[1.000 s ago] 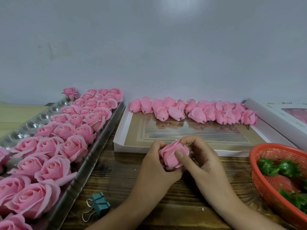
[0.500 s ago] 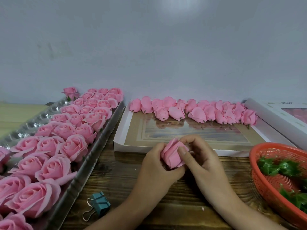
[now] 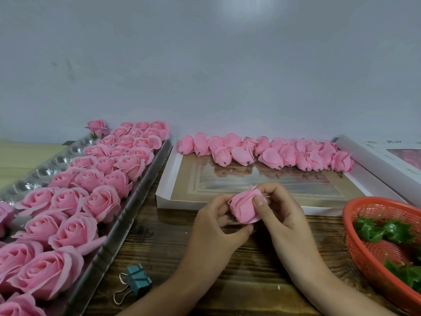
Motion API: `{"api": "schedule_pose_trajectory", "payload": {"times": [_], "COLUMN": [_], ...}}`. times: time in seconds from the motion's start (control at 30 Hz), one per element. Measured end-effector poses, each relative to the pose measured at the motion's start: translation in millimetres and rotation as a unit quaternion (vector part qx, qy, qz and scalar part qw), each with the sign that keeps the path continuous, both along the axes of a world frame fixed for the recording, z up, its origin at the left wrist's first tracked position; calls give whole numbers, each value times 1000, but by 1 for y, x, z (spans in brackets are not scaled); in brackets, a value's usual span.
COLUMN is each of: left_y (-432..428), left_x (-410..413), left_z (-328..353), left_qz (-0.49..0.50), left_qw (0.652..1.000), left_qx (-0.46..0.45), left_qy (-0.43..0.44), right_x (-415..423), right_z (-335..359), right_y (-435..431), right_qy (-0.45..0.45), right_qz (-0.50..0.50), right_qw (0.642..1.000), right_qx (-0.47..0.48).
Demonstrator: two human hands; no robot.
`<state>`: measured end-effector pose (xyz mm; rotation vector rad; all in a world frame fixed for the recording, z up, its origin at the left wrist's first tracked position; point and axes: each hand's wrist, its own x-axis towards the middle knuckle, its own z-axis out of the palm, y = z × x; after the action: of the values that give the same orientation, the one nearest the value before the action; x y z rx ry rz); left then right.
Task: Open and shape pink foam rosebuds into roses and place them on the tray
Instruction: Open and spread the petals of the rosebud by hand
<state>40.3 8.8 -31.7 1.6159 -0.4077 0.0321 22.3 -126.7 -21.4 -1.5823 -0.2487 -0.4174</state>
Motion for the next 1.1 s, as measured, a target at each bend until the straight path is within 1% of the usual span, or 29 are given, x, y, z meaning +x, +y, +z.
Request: {"api": "schedule_pose_trajectory", "payload": {"times": [0.27,0.5,0.67,0.83,0.93,1.03,1.1], "left_y": [0,-1,-1,-2,-2,-1,-1], "left_x": [-4,-5,-7,-11,-10,-8,-8], "left_z": [4,5,7,11,13,15,15], "left_qz": [12,22,13,1,-6,15,32], "left_qw": [999,996,995,995,997,999,999], "left_qx": [25,76,92,90,79,52,35], "left_qy": [-21,-46,-31,-30,-26,-6,4], "right_x": [-3,-5,-6,-7,-7,-8,-9], "right_z": [0,0,1,0,0,0,0], "right_y": [4,3,5,4,4,4,4], "right_qy": [-22,-34,-43,-48,-47,-46,-50], "right_qz": [27,22,23,7,5,18,23], "right_qw": [998,995,993,993,995,997,996], "right_qx": [-58,-95,-110,-112,-92,-66,-64]}}
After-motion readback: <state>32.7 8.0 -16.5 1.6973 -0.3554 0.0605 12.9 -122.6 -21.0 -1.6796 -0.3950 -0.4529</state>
